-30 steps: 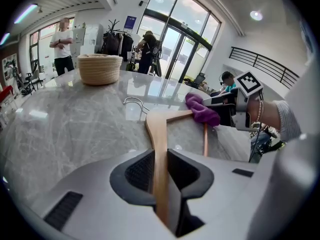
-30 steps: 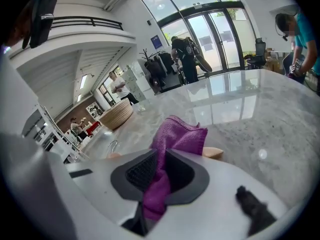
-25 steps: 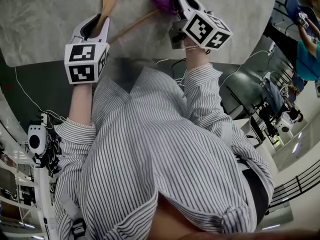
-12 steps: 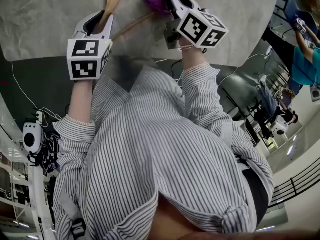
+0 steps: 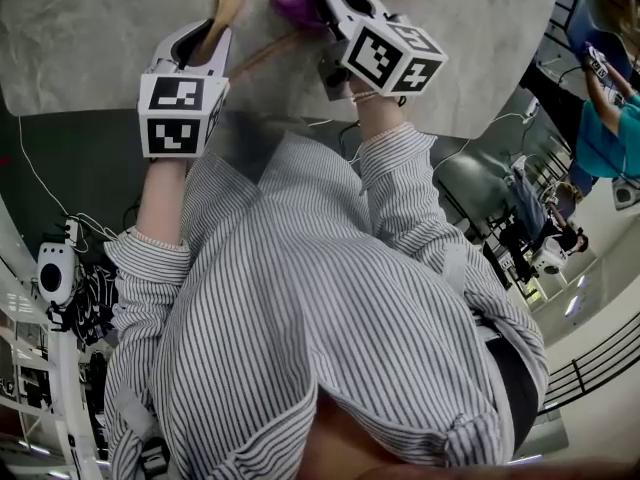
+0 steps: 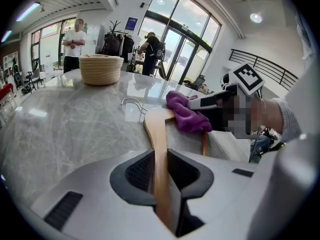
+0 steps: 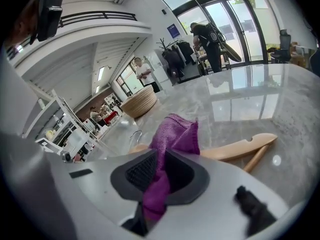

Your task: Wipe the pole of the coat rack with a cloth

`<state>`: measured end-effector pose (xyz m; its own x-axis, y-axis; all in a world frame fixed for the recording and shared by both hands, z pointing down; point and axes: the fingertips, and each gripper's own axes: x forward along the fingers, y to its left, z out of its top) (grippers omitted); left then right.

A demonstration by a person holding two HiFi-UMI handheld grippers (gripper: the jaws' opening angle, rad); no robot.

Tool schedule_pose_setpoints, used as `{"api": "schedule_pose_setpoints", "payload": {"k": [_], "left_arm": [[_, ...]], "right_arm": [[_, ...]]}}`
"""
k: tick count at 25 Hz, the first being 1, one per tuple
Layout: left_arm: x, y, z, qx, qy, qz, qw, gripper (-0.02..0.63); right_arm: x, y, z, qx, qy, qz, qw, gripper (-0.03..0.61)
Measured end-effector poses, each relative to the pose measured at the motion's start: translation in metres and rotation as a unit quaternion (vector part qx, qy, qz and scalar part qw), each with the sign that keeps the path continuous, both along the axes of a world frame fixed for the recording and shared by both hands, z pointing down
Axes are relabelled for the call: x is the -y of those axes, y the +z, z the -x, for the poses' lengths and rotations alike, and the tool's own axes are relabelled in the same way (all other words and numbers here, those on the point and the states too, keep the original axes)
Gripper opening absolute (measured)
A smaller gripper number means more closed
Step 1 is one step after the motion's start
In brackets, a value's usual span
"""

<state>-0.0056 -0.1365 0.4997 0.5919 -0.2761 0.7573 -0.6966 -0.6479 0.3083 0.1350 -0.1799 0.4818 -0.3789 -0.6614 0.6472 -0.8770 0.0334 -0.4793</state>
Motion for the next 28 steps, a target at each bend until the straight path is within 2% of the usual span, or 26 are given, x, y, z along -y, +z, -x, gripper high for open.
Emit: {"api": "schedule_pose_setpoints", "payload": {"k": [9,22,28], "left_arm": [[0.002,-0.004,-0.004,0.000,0.000,-0.001,1.0000,0.089],[0.000,0.001,0.001,0.001,-0.001,-0.002,1.0000,0.089],[0.002,0.000,0.001,0.000,0.000,-0.003,1.0000,0.089]], "right_arm": [[0.007,-0.007,0.017,0.009,-0.023,-0.005,1.000,0.055],[0.008,-0.004,0.078,0.063,-0.090,0.014,0.994,0.055],[0.007,-0.002,0.099,0.071,-0.112,0.026,0.991,0.055]]}}
